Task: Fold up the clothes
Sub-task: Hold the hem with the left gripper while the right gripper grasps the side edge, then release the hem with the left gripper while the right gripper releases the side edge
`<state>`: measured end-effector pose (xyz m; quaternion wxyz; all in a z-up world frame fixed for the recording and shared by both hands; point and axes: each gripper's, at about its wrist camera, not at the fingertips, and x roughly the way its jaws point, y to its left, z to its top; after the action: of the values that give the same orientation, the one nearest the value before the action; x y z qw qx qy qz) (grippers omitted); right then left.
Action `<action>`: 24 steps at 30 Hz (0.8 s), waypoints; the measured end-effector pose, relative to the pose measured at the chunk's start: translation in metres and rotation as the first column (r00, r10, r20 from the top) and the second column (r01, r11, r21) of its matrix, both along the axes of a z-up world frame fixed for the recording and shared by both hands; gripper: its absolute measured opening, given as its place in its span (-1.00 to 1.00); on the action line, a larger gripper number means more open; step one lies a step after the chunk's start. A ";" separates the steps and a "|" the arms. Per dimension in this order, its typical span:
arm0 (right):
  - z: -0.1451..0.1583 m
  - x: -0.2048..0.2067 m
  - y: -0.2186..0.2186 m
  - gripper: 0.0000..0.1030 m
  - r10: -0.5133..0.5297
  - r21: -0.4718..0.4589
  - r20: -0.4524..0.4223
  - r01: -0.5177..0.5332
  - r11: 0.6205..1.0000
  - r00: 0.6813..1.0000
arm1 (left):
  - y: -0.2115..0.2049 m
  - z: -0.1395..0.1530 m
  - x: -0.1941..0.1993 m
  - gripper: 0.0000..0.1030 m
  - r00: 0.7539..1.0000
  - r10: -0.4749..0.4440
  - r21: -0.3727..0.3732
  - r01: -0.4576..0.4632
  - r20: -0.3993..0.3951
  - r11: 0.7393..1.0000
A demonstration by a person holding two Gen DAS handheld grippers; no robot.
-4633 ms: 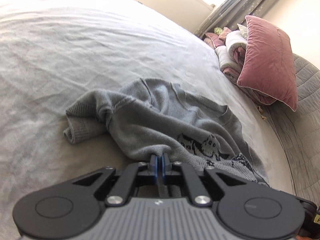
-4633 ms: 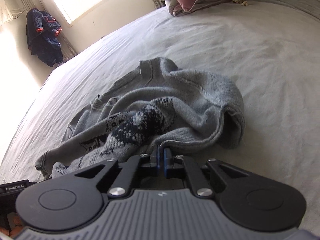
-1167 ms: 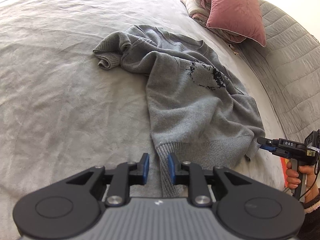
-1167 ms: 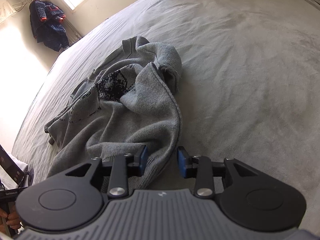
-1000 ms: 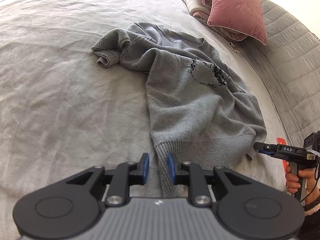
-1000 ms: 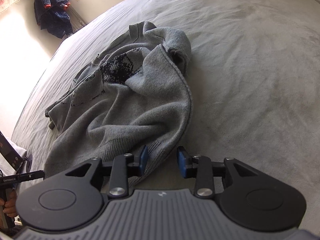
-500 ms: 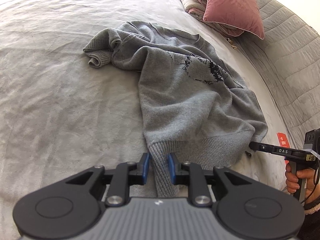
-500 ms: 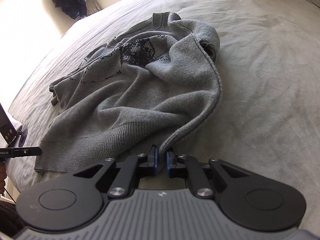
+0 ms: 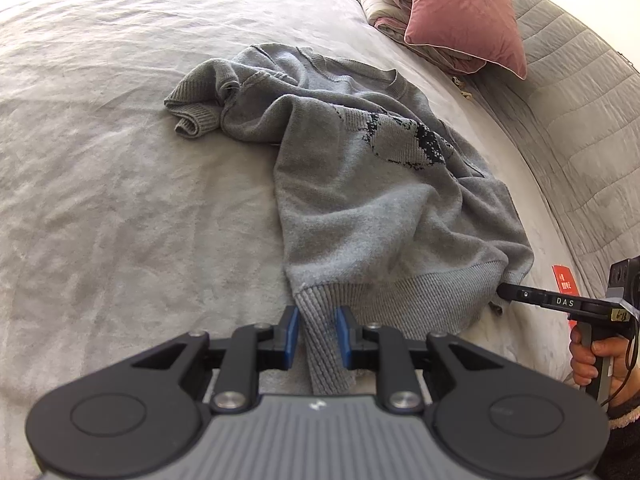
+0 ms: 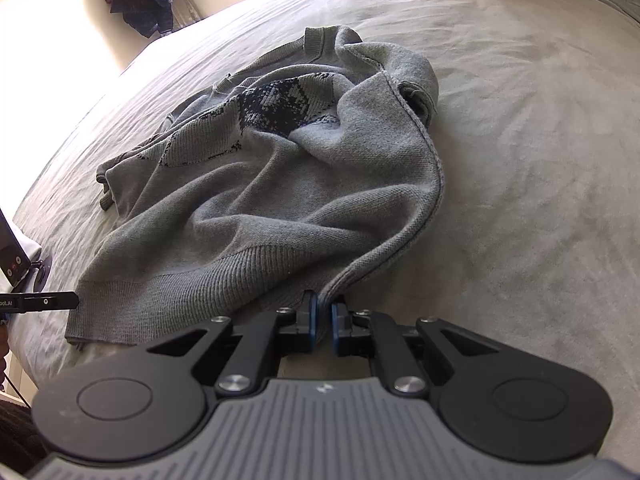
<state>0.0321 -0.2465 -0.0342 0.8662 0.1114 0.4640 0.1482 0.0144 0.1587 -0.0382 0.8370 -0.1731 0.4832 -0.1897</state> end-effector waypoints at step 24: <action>0.002 0.000 -0.003 -0.85 -0.026 -0.016 0.010 0.026 1.000 1.000 | 0.001 0.001 -0.001 -0.58 1.000 0.003 0.001 -0.003 0.003 1.000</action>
<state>0.0317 -0.2497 -0.0322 0.8712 0.1097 0.4594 0.1336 0.0137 0.1594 -0.0370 0.8382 -0.1732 0.4816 -0.1883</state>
